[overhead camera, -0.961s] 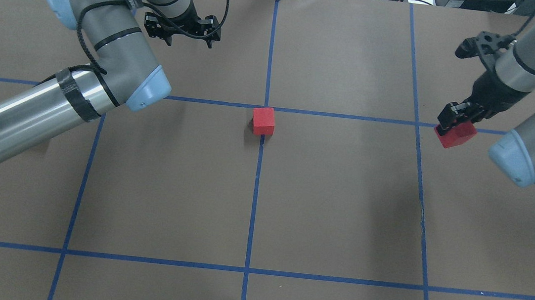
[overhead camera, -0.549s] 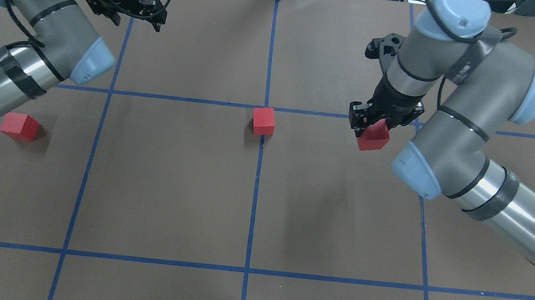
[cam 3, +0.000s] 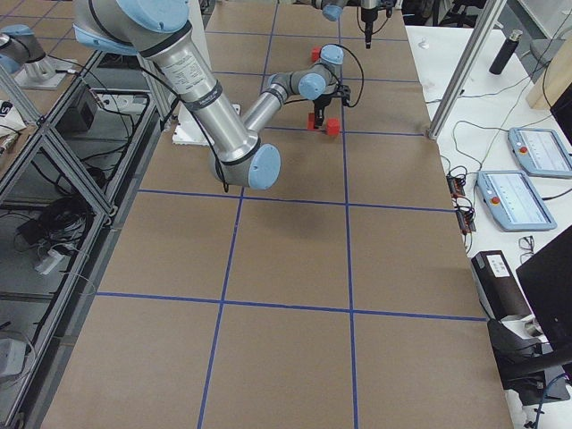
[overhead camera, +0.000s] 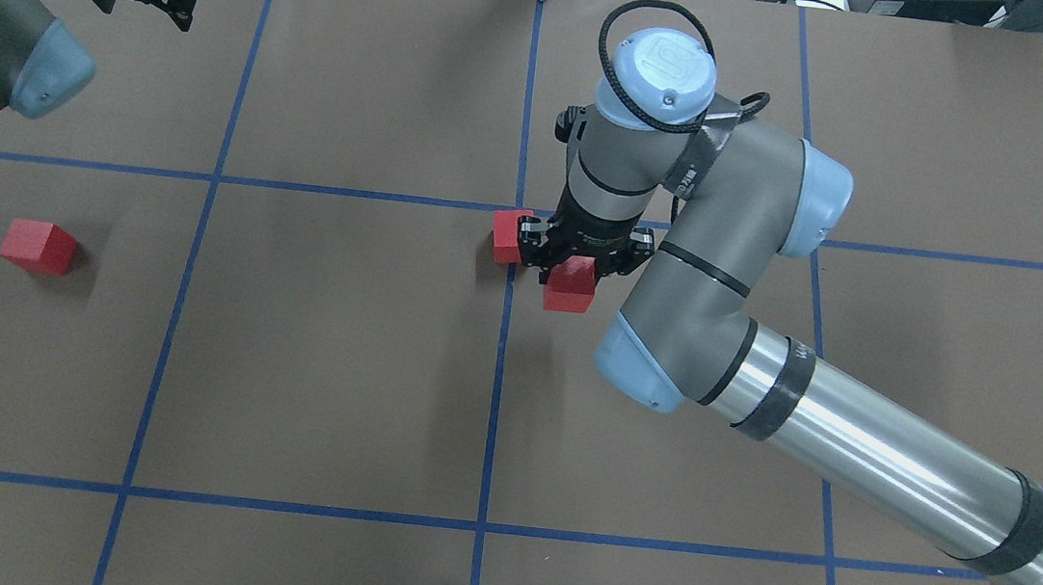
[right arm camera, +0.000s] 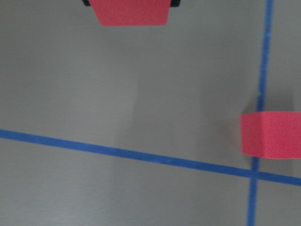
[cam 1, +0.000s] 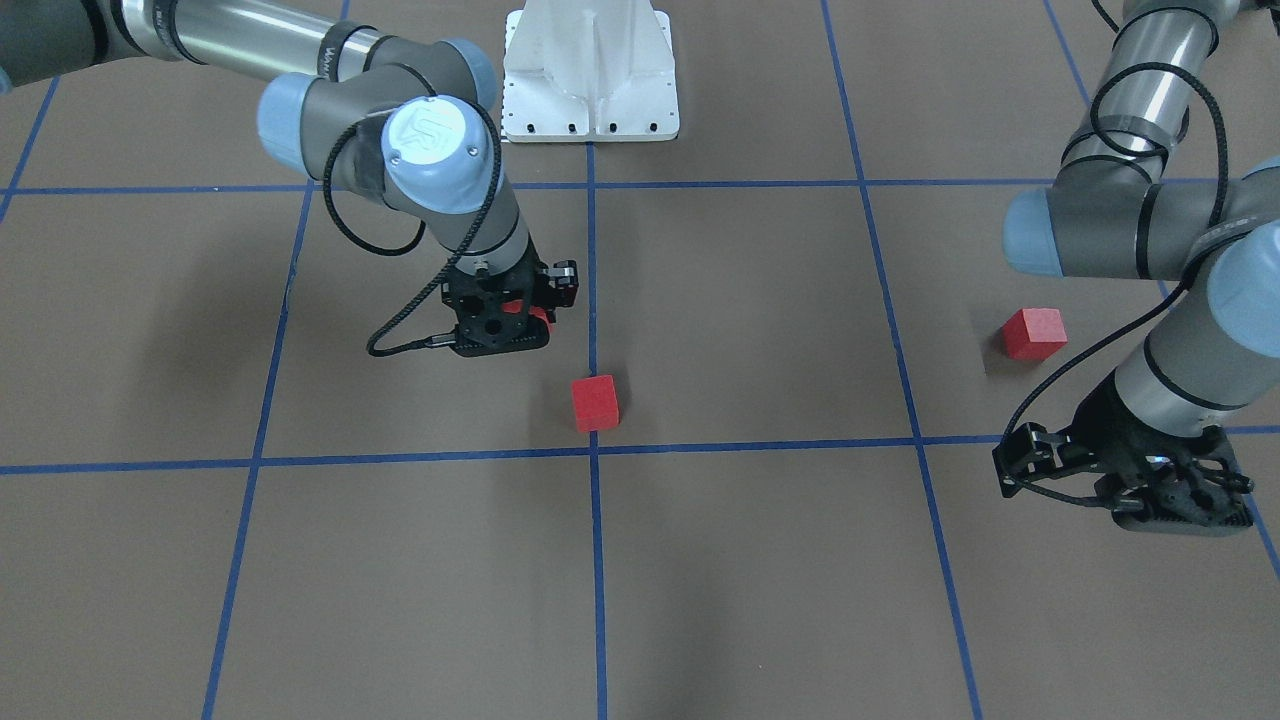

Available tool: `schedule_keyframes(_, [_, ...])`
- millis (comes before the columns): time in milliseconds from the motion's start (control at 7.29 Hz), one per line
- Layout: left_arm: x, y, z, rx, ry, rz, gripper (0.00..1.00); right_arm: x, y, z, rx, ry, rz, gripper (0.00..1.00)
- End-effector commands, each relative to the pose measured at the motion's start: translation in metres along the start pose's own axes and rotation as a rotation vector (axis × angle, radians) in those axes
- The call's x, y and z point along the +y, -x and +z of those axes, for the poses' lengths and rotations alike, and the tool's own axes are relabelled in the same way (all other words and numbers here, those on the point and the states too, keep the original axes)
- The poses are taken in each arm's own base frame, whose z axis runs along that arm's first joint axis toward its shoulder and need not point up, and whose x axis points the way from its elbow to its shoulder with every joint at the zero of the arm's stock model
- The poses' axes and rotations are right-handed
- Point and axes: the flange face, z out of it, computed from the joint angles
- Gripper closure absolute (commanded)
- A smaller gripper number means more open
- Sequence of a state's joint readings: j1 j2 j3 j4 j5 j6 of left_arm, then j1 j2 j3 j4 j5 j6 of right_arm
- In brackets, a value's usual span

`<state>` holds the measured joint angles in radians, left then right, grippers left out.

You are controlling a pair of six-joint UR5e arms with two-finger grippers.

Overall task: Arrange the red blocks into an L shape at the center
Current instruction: 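Carry the red cube to the placed cube, nearer the robot, then lower the red cube beside the placed cube and align it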

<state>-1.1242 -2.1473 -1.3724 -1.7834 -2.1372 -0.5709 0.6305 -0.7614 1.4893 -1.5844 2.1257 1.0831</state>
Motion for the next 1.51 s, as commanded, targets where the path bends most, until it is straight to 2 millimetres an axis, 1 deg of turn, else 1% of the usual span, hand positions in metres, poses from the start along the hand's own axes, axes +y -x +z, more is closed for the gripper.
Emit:
schedule_keyframes(0, [0.001,0.007,0.001,0.0,0.004,0.004,0.01,0.001,0.042,0.016,-0.002,0.017,0.012,1.0])
schedule_keyframes(137, [0.003,0.007,0.003,-0.001,0.009,0.001,0.01,-0.003,0.051,0.028,0.025,-0.008,0.008,1.0])
schedule_keyframes(275, [0.003,0.006,0.004,-0.001,0.011,-0.001,0.01,-0.008,0.051,0.035,0.021,-0.037,-0.004,1.0])
schedule_keyframes(412, [0.003,0.007,0.006,-0.002,0.013,0.0,0.01,-0.009,0.053,0.035,0.021,-0.042,-0.007,1.0])
schedule_keyframes(686, [0.004,0.006,0.008,-0.003,0.016,-0.006,0.01,-0.017,0.046,0.047,0.054,-0.055,0.0,1.0])
schedule_keyframes(961, [0.004,0.006,0.008,-0.003,0.016,-0.005,0.01,-0.018,0.045,0.05,0.062,-0.055,0.005,1.0])
schedule_keyframes(1098, [0.004,0.007,0.008,-0.003,0.017,-0.006,0.01,-0.018,0.046,0.049,0.06,-0.057,0.002,1.0])
schedule_keyframes(1235, [0.004,0.007,0.008,-0.003,0.017,-0.006,0.01,-0.018,0.051,0.046,0.057,-0.068,-0.004,1.0])
schedule_keyframes(1373, [0.004,0.007,0.009,-0.004,0.018,-0.007,0.01,-0.019,0.051,0.045,0.059,-0.076,-0.005,1.0])
